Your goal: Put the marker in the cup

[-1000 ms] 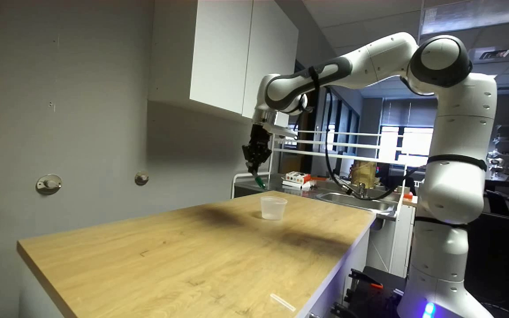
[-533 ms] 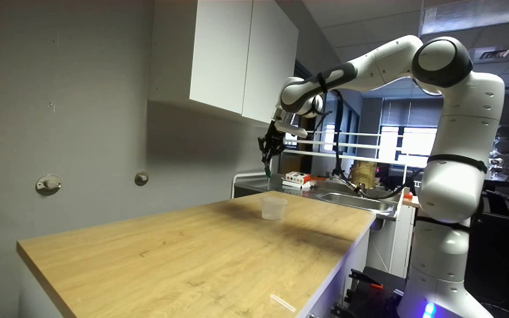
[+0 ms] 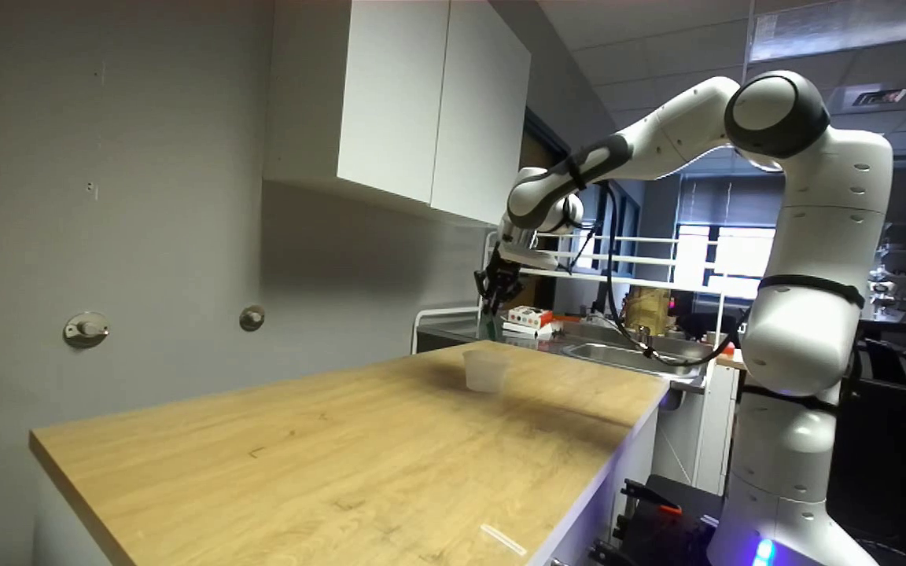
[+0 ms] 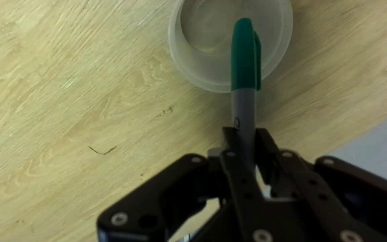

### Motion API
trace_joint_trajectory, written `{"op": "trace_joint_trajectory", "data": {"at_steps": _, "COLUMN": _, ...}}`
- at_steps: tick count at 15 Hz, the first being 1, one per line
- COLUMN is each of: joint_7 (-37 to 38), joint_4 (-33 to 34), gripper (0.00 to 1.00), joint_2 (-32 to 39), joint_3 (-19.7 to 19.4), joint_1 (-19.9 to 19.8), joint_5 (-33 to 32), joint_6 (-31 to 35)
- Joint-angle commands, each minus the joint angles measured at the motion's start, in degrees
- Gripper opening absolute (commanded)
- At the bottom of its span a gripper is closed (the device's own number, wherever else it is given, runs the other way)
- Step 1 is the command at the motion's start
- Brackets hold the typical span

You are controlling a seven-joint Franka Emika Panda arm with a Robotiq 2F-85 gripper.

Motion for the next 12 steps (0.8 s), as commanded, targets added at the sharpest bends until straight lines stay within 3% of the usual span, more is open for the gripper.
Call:
{"op": "trace_joint_trajectory", "data": {"at_steps": 1, "joint_7": 2.16, "joint_4": -1.91, "gripper": 0.06, "joint_2": 0.23, "joint_3": 0.01, "joint_1": 0.00, "joint_5": 0.24, "joint_6": 1.32}}
{"op": "trace_joint_trajectory", "data": {"at_steps": 7, "joint_7": 3.57, "joint_4": -2.32, "gripper": 0.06, "joint_2": 1.66, "joint_3": 0.09, "joint_1": 0.29, "joint_5": 0.16, "joint_6": 0.97}}
{"op": "trace_joint_trajectory", "data": {"at_steps": 8, "joint_7": 3.76, "joint_4": -2.21, "gripper": 0.29, "joint_2": 1.81, "joint_3": 0.09, "joint_1": 0.34, "joint_5": 0.18, "joint_6": 0.77}}
{"op": "trace_joint_trajectory", "data": {"at_steps": 9, "joint_7": 4.00, "joint_4": -2.08, "gripper": 0.44, "joint_2": 1.89, "joint_3": 0.10, "joint_1": 0.39, "joint_5": 0.22, "joint_6": 0.57}}
{"op": "trace_joint_trajectory", "data": {"at_steps": 12, "joint_7": 4.55, "joint_4": -1.83, "gripper": 0.66, "joint_2": 2.05, "joint_3": 0.24, "joint_1": 0.61, "joint_5": 0.01, "joint_6": 0.22}}
